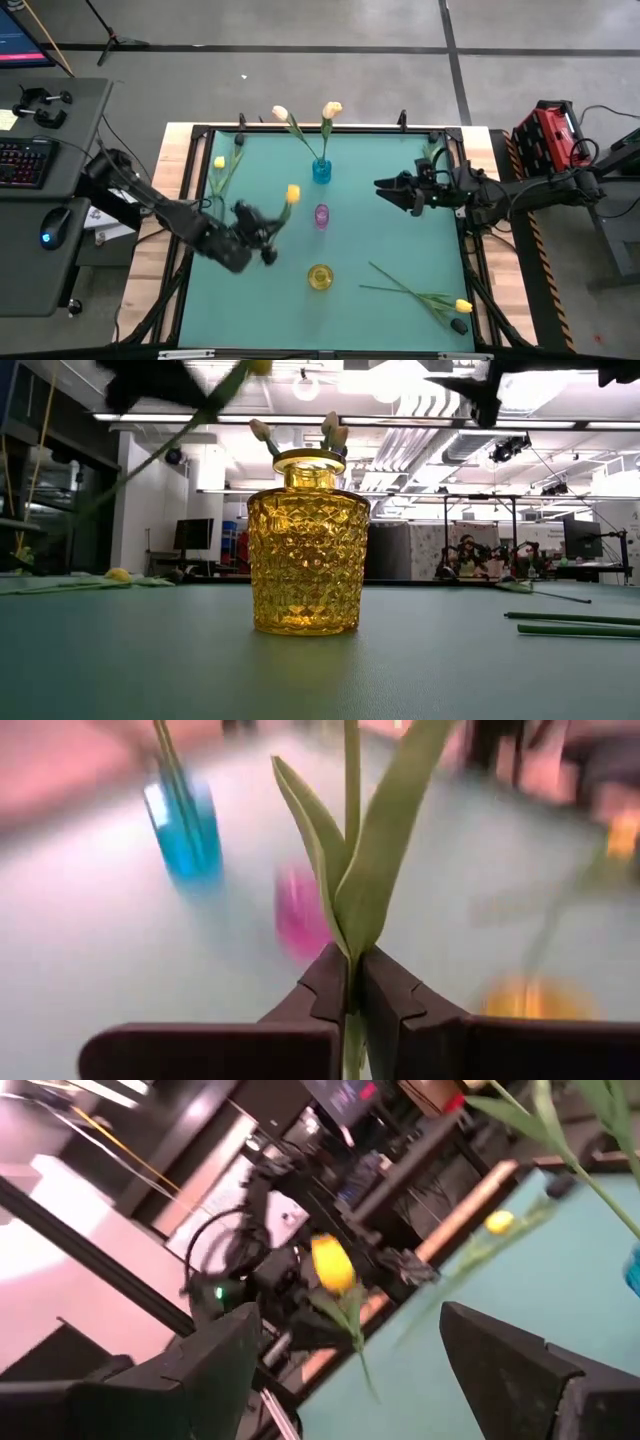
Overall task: Sort flowers into vase by color
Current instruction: Put the bottom left yellow flower into the purple vase
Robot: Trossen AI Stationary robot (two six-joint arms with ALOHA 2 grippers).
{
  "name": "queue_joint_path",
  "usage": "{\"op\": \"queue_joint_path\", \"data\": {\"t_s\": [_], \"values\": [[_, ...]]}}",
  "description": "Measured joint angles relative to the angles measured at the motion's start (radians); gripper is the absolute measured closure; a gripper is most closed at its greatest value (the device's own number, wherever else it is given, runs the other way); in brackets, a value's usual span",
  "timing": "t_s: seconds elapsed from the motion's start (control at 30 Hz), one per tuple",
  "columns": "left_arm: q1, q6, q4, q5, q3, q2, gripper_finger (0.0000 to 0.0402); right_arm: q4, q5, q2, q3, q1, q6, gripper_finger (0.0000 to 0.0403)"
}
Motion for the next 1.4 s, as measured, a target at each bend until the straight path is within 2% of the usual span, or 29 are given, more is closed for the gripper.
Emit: {"op": "queue_joint_path", "data": {"t_s": [0.07, 0.13, 0.23, 0.33, 0.4, 0.53, 0.6, 0.77, 1.13, 1.4], "values": [[0.051, 0.19, 0.178, -0.071, 0.0, -0.028, 0.0401, 0.025, 0.0, 0.0, 0.0, -0.001, -0.022, 0.0105], [0.114, 0.41, 0.405, -0.087, 0.0, -0.038, 0.0401, 0.037, 0.005, 0.0, 0.0, -0.002, -0.038, 0.0105], [0.209, 0.707, 0.762, 0.021, 0.0, -0.014, 0.0401, 0.04, 0.014, 0.0, 0.0, -0.002, -0.057, 0.0105], [0.292, 0.859, 0.965, 0.135, 0.0, 0.04, 0.0401, 0.041, 0.028, 0.0, 0.0, -0.002, -0.063, 0.0105], [0.34, 0.877, 1.004, 0.172, 0.0, 0.068, 0.0401, 0.045, 0.028, 0.0, 0.0, -0.003, -0.065, 0.0105], [0.406, 0.793, 1.022, 0.306, 0.0, 0.116, 0.0401, 0.048, 0.028, 0.0, 0.0, -0.002, -0.071, 0.0105], [0.421, 0.77, 1.049, 0.342, 0.0, 0.142, 0.0401, 0.048, 0.028, 0.0, 0.0, -0.002, -0.071, 0.0105], [0.444, 0.784, 1.15, 0.345, 0.0, 0.204, 0.0401, 0.051, 0.028, 0.0, 0.0, -0.002, -0.071, 0.0105], [0.448, 0.801, 1.135, 0.288, 0.0, 0.238, 0.0401, 0.052, 0.028, 0.0, 0.0, -0.002, -0.071, 0.0105], [0.454, 0.776, 1.061, 0.244, -0.001, 0.237, 0.0401, 0.052, 0.028, 0.0, 0.0, -0.002, -0.07, 0.0105]]}}
